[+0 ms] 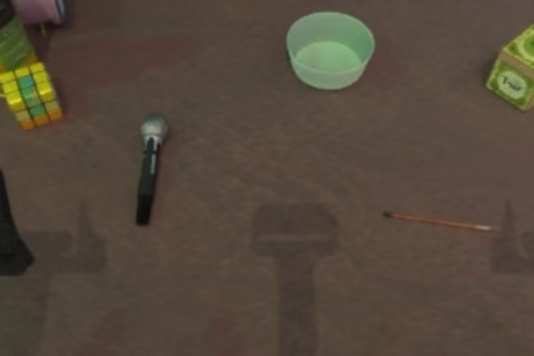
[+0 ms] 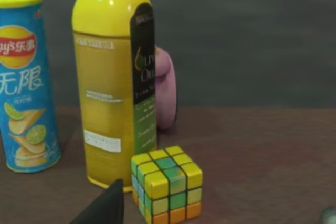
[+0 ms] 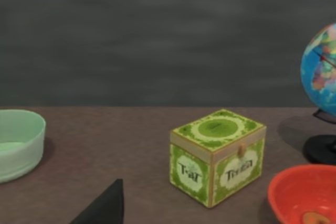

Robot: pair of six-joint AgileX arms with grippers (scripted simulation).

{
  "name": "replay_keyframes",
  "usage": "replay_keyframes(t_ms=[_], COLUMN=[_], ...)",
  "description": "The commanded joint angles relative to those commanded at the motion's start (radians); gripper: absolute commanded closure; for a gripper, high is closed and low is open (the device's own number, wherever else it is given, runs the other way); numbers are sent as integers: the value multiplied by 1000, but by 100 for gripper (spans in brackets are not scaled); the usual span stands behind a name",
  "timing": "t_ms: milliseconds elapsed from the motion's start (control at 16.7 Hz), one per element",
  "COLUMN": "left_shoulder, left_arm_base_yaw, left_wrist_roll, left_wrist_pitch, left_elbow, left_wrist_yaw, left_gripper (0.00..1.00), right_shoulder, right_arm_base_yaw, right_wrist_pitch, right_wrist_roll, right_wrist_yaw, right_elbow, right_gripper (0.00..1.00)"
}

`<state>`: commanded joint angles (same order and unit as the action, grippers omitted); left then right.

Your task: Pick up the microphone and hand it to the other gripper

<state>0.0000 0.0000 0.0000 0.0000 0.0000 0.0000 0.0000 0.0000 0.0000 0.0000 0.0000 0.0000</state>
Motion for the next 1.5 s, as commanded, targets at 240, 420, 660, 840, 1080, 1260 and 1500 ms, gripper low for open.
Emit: replay_keyframes(t_ms=[240, 420, 660, 840, 1080, 1260, 1500], left_shoulder=[31, 157, 467, 770, 1197, 1484, 1777], left_arm_base_yaw=[-9, -36, -86, -129, -191, -233, -278], left_wrist_roll=[-5, -24, -70, -114, -172, -211, -251], left_wrist_pitch=[-24, -114, -292, -435, -616, -744, -894], left_elbow=[27, 132, 368, 592, 910, 1128, 1344], left_wrist_yaw=[3, 7, 10, 12, 21, 27, 29], left_gripper=[0, 0, 0, 0, 0, 0, 0], right_shoulder=[0, 0, 0, 0, 0, 0, 0], right_arm_base_yaw=[0, 0, 0, 0, 0, 0, 0], right_wrist_pitch=[0, 0, 0, 0, 0, 0, 0], right_wrist_roll=[0, 0, 0, 0, 0, 0, 0], right_wrist_yaw=[0, 0, 0, 0, 0, 0, 0], right_elbow=[0, 0, 0, 0, 0, 0, 0], right_gripper=[0, 0, 0, 0, 0, 0, 0])
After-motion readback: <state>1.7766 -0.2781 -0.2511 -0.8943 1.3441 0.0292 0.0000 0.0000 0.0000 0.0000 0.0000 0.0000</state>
